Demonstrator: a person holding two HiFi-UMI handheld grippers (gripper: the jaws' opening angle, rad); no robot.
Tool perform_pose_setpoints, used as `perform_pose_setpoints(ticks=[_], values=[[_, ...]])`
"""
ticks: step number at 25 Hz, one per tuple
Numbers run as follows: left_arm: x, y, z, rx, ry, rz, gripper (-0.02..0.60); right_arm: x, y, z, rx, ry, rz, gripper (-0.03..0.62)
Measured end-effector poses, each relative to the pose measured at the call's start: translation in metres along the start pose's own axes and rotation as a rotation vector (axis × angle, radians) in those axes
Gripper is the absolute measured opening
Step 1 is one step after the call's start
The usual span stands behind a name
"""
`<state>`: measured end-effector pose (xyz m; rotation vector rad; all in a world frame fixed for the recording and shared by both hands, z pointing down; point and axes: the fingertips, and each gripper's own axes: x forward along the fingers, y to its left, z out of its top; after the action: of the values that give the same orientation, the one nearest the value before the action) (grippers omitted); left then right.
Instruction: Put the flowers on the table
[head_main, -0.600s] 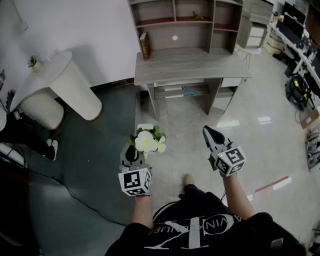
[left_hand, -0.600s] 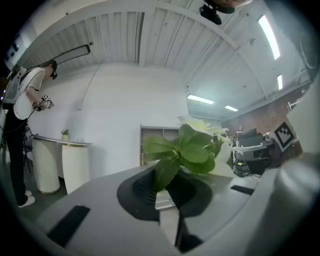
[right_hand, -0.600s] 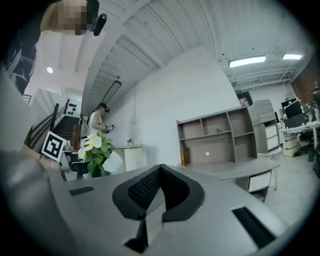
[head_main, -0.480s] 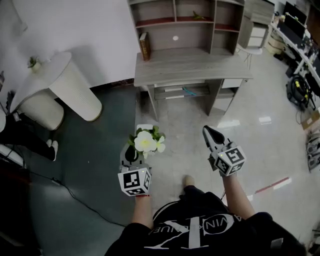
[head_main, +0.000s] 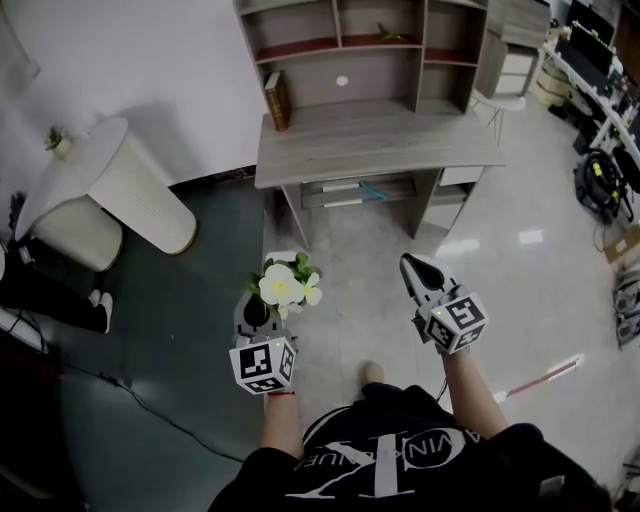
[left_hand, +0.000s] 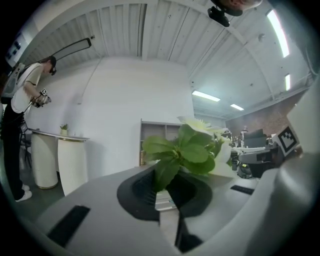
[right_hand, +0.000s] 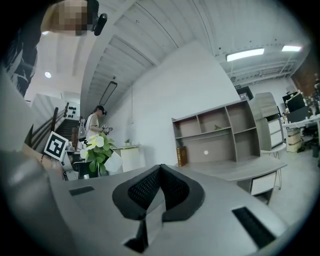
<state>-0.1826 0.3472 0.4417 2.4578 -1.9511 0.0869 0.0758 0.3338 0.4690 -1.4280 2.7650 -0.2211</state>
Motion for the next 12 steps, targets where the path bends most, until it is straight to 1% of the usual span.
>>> perform_pose_setpoints(ticks=[4, 9, 12], values=[[0.026, -0.011, 0.003, -0.001, 0.003, 0.005, 0.028, 0.008, -0.027, 0.005, -0.004, -0.008, 0.007, 0.009], [0.054, -0.023, 0.008, -0.038, -0.021, 0.014, 0.028, 0.013, -0.062, 0.012, -0.001, -0.027, 0.009, 0.011], [0.066, -0.032, 0.007, -0.054, -0.015, 0.008, 0.028, 0.014, -0.074, 0.011, 0.008, -0.02, 0.009, 0.011]])
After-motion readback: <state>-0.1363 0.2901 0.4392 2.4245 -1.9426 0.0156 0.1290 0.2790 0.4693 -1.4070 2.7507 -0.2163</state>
